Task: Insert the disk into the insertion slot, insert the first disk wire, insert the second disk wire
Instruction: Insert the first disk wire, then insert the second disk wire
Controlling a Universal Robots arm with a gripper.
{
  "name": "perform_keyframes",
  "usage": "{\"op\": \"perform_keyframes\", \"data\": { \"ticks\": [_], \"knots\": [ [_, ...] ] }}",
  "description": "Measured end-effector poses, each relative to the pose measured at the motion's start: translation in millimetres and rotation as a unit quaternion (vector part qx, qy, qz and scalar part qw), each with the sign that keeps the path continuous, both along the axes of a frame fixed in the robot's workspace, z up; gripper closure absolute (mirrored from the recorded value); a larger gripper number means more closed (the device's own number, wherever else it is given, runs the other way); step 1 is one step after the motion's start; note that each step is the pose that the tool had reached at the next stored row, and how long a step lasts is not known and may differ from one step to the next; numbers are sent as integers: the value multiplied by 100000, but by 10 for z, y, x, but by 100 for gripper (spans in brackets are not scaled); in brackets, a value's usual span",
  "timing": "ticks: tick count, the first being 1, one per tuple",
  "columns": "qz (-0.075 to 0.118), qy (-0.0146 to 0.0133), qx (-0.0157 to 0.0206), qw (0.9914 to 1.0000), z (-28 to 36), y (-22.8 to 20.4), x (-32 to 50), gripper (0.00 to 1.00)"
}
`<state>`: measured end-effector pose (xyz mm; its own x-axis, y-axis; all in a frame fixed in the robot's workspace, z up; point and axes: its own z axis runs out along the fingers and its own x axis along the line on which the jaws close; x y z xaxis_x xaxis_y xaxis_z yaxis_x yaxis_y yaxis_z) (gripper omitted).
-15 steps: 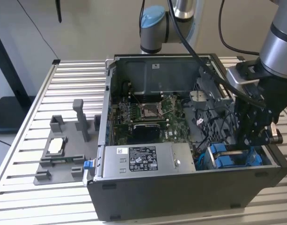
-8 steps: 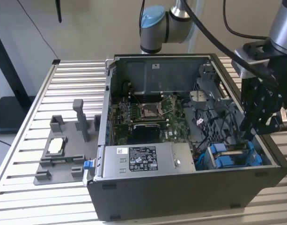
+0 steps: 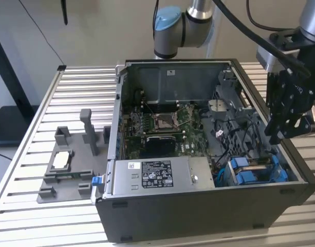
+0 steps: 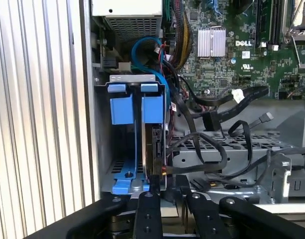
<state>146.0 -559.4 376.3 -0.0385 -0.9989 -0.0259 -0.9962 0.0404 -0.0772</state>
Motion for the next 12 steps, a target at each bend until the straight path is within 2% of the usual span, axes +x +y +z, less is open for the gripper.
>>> {"op": "perform_keyframes", "data": {
  "ticks": [10, 12],
  "knots": [
    [-3, 1, -168, 100000, 8, 8, 0, 73],
    [-48, 42, -466, 99999, 10, 12, -1, 73]
  ]
}}
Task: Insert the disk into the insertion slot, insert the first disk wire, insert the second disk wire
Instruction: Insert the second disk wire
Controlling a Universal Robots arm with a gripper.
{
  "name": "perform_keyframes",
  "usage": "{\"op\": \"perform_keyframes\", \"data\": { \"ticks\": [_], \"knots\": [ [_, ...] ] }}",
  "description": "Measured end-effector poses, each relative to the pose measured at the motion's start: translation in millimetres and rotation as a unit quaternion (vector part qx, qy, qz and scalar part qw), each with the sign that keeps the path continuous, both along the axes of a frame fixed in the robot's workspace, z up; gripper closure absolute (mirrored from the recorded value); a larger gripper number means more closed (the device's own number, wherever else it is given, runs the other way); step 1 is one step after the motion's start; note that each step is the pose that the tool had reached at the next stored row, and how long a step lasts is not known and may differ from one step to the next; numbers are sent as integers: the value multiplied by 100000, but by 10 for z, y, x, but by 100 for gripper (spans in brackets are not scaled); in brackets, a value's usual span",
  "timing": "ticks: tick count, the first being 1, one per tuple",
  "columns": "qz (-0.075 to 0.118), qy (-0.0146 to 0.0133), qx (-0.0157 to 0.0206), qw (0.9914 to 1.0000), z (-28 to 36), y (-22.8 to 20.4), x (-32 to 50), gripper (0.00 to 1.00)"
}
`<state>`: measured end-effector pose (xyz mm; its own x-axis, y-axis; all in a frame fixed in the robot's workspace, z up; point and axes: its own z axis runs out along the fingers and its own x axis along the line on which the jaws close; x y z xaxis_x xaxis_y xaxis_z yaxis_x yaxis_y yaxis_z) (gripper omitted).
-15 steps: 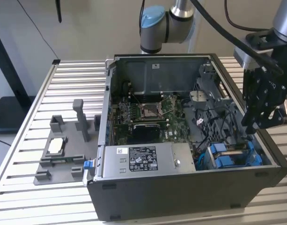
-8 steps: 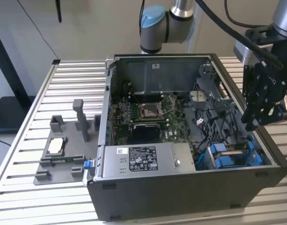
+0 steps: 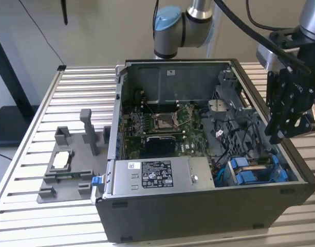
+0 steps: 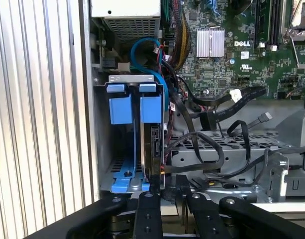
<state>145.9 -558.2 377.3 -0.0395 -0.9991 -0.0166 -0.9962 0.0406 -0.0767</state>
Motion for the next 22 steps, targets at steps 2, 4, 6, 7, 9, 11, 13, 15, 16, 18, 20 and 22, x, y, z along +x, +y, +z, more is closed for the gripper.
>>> {"op": "perform_keyframes", "data": {
  "ticks": [2, 4, 6, 7, 9, 11, 13, 15, 16, 18, 20, 22],
  "knots": [
    [-104, 43, -77, 100000, -1, 0, 0, 73],
    [-231, 80, -170, 100000, -2, 3, -1, 73],
    [-351, 92, -296, 99999, -1, 6, -1, 73],
    [-419, 96, -309, 99999, -2, 5, -2, 73],
    [-531, 99, -317, 99998, -1, 5, -8, 73],
    [-578, 101, -322, 99998, 0, 6, -17, 73],
    [-593, 101, -329, 99998, 4, 6, -28, 73],
    [-612, 101, -310, 99998, 4, 6, -34, 73],
    [-633, 103, -310, 99997, 4, 6, -34, 73],
    [-640, 101, -312, 99997, 4, 6, -35, 73],
    [-653, 100, -316, 99997, 5, 12, -35, 73],
    [-672, 101, -316, 99997, 5, 29, -46, 73]
  ]
}}
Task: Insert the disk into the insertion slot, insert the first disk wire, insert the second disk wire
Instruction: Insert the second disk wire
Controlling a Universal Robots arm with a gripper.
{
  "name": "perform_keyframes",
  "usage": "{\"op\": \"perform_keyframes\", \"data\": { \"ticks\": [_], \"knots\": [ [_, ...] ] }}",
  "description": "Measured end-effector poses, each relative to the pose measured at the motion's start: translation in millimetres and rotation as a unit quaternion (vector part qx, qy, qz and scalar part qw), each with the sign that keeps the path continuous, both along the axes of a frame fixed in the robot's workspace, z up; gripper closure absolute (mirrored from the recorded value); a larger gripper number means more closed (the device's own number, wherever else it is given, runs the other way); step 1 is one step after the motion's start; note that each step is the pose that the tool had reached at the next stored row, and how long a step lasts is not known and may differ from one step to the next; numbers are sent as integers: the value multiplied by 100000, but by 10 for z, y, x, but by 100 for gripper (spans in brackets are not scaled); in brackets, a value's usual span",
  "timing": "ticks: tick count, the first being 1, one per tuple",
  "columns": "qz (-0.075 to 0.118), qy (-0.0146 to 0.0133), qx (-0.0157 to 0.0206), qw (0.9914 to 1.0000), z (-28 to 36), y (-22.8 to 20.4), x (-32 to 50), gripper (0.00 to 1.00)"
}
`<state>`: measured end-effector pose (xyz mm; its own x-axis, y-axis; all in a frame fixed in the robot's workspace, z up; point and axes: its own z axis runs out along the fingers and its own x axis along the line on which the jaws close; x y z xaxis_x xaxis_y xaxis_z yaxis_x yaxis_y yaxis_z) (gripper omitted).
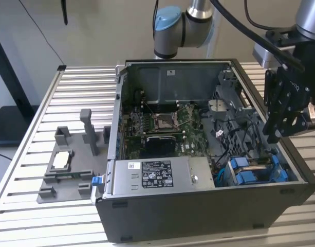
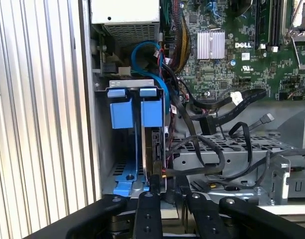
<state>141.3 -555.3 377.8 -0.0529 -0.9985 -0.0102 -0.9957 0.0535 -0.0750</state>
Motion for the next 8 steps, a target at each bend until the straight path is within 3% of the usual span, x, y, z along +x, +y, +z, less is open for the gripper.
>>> {"op": "perform_keyframes", "data": {
  "ticks": [8],
  "knots": [
    [12, -1, 3, 100000, 65, 147, -65, 73]
  ]
}}
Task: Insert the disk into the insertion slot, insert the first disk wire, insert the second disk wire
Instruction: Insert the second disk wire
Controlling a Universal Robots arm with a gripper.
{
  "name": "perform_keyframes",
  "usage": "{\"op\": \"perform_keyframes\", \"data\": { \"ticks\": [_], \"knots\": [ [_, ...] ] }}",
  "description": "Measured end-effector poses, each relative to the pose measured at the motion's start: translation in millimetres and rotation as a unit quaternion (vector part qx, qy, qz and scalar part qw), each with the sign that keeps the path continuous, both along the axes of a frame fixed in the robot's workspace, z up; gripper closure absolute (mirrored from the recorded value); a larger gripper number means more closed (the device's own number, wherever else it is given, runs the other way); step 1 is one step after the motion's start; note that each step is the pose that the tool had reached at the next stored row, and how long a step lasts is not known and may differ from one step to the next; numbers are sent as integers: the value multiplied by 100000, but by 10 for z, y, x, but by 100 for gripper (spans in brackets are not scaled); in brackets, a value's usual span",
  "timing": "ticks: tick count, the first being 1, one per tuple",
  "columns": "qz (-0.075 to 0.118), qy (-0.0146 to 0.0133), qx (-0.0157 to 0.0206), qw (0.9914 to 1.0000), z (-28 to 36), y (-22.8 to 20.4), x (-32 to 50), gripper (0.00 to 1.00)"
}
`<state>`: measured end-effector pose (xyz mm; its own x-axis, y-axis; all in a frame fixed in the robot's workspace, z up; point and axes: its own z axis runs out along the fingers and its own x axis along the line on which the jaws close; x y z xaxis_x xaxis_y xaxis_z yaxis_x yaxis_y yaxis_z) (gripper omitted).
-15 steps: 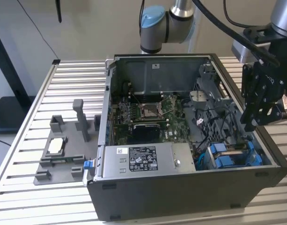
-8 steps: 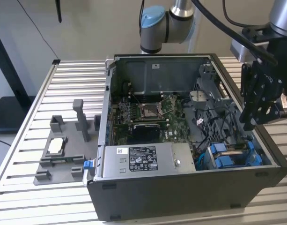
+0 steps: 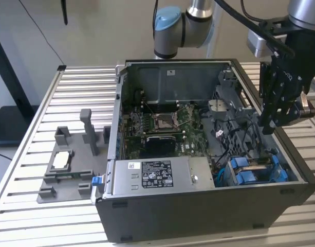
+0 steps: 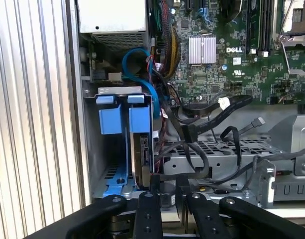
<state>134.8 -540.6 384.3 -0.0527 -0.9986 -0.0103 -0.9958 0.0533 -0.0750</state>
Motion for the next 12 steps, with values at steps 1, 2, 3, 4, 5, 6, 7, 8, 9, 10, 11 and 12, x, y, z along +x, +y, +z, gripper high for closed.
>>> {"op": "perform_keyframes", "data": {
  "ticks": [1, 2, 3, 4, 5, 6, 7, 8, 9, 10, 11, 12],
  "knots": [
    [-1, 0, 0, 100000, 9, 25, -9, 73],
    [1, 0, -7, 100000, 15, 55, -18, 73],
    [0, 1, -9, 100000, 22, 81, -29, 73],
    [2, -1, 2, 100000, 28, 105, -40, 73],
    [-1, -1, -6, 100000, 34, 126, -51, 73],
    [-2, -1, -4, 100000, 39, 147, -65, 73],
    [-2, -2, -2, 100000, 44, 162, -82, 73],
    [4, -2, -5, 100000, 50, 171, -102, 73],
    [17, -1, -3, 100000, 55, 176, -127, 73],
    [38, 1, -4, 100000, 60, 178, -152, 73],
    [54, 0, -2, 100000, 65, 179, -178, 73],
    [65, 0, 1, 100000, 67, 180, -203, 73]
  ]
}}
